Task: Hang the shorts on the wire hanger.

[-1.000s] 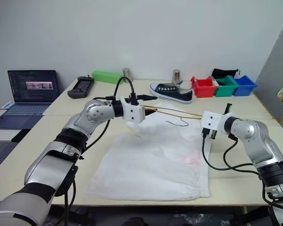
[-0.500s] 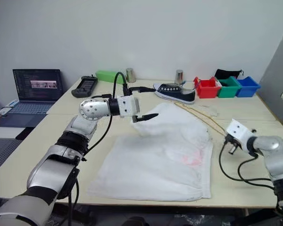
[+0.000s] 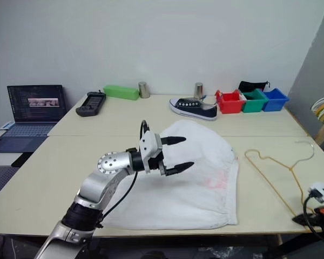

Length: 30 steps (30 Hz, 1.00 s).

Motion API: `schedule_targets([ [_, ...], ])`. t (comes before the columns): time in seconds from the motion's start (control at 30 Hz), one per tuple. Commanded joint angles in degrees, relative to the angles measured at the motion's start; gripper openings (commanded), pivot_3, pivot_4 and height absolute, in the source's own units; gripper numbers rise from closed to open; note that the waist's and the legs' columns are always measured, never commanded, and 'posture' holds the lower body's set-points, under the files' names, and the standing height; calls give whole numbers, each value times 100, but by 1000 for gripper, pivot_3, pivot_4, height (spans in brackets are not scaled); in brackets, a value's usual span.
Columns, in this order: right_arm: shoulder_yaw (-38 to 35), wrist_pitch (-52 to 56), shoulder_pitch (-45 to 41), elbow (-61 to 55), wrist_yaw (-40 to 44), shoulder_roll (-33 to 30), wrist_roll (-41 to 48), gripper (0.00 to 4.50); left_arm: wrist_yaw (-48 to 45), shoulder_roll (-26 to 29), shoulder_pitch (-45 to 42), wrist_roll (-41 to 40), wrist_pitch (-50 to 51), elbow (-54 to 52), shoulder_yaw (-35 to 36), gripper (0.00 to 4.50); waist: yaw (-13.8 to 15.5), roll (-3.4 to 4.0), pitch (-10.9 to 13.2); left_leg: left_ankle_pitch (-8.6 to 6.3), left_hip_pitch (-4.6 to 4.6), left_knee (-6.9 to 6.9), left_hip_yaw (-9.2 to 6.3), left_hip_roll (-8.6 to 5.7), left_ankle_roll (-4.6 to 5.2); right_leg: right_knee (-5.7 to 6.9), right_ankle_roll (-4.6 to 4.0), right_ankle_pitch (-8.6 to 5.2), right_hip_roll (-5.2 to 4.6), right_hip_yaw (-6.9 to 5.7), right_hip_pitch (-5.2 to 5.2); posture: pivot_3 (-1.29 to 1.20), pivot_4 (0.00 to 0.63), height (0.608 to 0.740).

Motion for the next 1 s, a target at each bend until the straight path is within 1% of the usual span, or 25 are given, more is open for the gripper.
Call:
schedule_targets([
  [0.03,-309,173,606,-367,522,-291,360,0,-39,67,92,95,-73,-439,-96,4483,-4,1,-1,0,0,0,1,0,0,-3,0,0,5,2,2,215,0,740],
  [0.13,-400,605,1100,-955,610,-275,715,0,-51,113,236,94,-155,-467,-34,4483,-4,15,-13,-4,-6,-3,-2,5,6,-21,1,-1,5,-1,4,221,0,740],
  [0.27,-550,772,1684,-1531,686,-271,976,0,-161,242,421,-6,-2,-654,-53,4483,-7,29,-22,-7,-10,-5,1,17,10,-29,2,0,4,3,8,227,0,740],
  [0.33,-625,891,1795,-1741,603,-235,1094,0,-194,283,479,14,-5,-689,-59,4483,-5,30,-22,-8,-8,-5,-1,19,10,-32,3,-1,8,-1,8,226,0,740],
  [0.5,-730,1307,1653,-2236,339,-22,1507,0,-172,316,450,114,-75,-526,-27,4483,3,27,-21,-8,-10,-4,-2,20,10,-52,6,1,16,-4,17,226,0,740],
  [0.63,-847,1492,1472,-2386,226,97,1797,0,-172,334,355,148,-148,-279,55,4483,6,28,-22,-8,-12,-5,-2,21,11,-58,7,1,16,-4,17,218,0,740],
  [0.73,-895,1540,1503,-2487,146,92,1884,0,-203,361,329,170,-240,-150,77,4483,10,24,-19,-8,-13,-5,-2,20,11,-59,7,2,16,-5,17,215,0,740],
  [0.87,-802,1596,1464,-2513,50,113,1985,0,-238,383,284,246,-373,-43,50,4483,11,23,-19,-8,-14,-5,-1,20,11,-61,9,3,16,-5,17,211,0,740],
  [0.93,-704,1811,1333,-2545,-25,182,2177,0,-247,381,253,260,-398,-9,51,4483,10,21,-17,-8,-14,-5,-1,21,11,-61,9,3,15,-5,17,210,0,740],
  [1.0,-470,2393,1026,-2507,-164,310,2499,0,-252,374,187,303,-441,32,39,4483,-2,18,-16,-9,-14,-5,-1,25,12,-62,8,3,15,-5,17,211,0,740],
])
